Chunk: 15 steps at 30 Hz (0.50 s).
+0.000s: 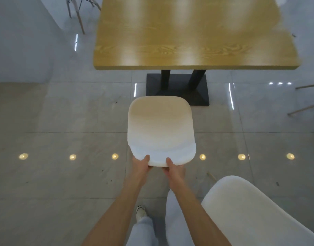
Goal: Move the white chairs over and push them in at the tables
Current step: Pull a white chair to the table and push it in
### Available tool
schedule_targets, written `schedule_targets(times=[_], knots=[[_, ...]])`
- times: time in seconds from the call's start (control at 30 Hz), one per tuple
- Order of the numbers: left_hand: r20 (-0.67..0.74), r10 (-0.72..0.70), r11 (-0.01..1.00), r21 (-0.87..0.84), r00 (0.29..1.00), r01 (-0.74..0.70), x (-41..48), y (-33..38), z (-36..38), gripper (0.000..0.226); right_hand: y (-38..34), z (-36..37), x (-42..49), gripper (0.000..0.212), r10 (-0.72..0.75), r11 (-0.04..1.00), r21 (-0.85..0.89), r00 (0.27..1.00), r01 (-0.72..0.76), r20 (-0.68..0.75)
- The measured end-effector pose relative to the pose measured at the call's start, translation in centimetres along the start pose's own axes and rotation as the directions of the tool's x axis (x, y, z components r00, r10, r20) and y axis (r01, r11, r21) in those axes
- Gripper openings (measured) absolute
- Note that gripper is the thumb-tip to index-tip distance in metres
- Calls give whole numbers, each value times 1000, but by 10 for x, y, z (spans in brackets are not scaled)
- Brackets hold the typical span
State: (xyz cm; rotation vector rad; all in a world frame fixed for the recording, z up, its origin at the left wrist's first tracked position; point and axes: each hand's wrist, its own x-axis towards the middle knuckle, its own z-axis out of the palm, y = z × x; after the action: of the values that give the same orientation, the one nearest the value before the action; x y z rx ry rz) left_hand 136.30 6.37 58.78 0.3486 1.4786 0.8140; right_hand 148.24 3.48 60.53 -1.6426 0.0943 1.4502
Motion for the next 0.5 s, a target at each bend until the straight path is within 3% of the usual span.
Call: schedule_targets(times=[0.03,0.07,0.1,0.13,0.17,0.2,0.23,0.3,0.33,0.4,0.5], knots=[[-13,150,946,292,989,-140,-3,-8,-5,79,7,-8,-6,64,-126,955,-280,989,100,-78],[18,297,765,594,955,-249,-6,-16,-8,87,13,-18,-11,85,-297,761,-621,952,188,-77],[104,431,466,825,896,-320,-8,-26,-10,90,15,-28,-14,97,-480,433,-867,877,248,12],[249,477,143,924,843,-354,-12,-31,-10,89,10,-38,-14,99,-604,77,-953,774,294,190],[385,447,-114,920,807,-376,-14,-34,-8,90,3,-45,-8,96,-625,-202,-923,682,328,379],[489,394,-286,870,778,-402,-13,-36,-7,88,-7,-48,2,92,-553,-370,-854,652,365,518],[552,338,-378,821,762,-428,-6,-38,-7,80,-19,-51,12,90,-442,-464,-791,669,400,598],[581,294,-447,786,759,-428,7,-32,-9,51,-36,-56,37,101,-192,-526,-688,718,500,669],[586,308,-455,782,750,-425,16,-29,-10,42,-40,-59,47,96,-87,-547,-636,719,544,690],[625,306,-508,745,718,-433,28,-20,-12,40,-40,-67,61,57,-84,-597,-529,609,603,789],[698,340,-554,690,630,-465,41,-13,-8,38,-42,-62,77,43,-246,-591,-537,499,602,831]])
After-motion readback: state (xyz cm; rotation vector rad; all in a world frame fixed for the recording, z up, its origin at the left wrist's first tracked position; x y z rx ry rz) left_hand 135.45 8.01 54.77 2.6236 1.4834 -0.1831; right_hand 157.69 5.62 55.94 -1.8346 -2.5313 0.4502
